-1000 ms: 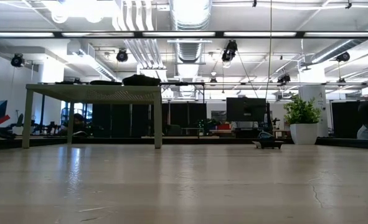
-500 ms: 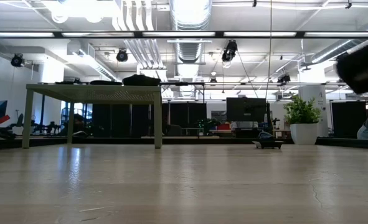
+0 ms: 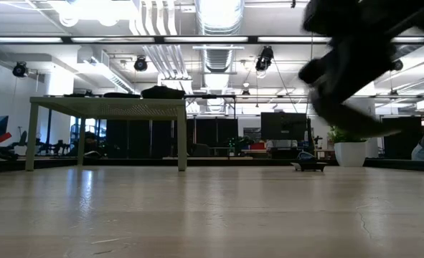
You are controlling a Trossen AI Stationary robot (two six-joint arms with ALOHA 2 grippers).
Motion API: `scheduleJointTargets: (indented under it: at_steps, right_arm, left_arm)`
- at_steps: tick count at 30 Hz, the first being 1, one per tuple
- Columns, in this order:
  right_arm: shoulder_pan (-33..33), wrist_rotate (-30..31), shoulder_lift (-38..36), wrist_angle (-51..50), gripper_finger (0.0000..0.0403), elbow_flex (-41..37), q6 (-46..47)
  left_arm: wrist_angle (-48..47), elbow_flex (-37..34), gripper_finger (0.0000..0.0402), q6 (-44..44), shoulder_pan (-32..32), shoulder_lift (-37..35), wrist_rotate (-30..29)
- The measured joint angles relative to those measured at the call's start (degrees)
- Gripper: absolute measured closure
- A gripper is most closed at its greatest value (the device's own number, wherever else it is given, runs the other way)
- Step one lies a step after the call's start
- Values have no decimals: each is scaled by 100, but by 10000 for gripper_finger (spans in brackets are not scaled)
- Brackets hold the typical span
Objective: Pick & Place Mini shaped plates
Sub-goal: Stack the black leaf shaped plate on top of the leaf shaped plate on the shelf
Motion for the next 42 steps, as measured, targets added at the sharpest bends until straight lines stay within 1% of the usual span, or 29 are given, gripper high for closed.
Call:
scheduleJointTargets:
  at_steps: [4,7,12,19,25,32,38,42]
  right_arm:
    - [-854,-471,281,305,395,0,-64]
    - [-1361,-738,532,366,395,110,-138]
    - [-1790,-744,1016,385,395,433,-67]
    - [-1859,-752,1961,317,395,1016,-168]
    - [-1857,-761,2391,-194,395,1531,-265]
    - [-1850,-761,2643,-548,394,1961,-383]
    - [-1777,-753,2629,-650,394,2133,-697]
    - [-1687,-760,2618,-661,394,2203,-733]
  left_arm:
    - [51,0,345,100,1,15,0]
    - [60,0,345,175,1,15,1]
    - [68,0,345,291,5,13,1]
    - [92,-2,345,325,3,13,1]
    - [89,-2,345,319,3,13,5]
    - [89,-2,345,316,3,11,9]
    - [88,-7,345,263,3,9,63]
    - [87,-9,345,239,3,8,86]
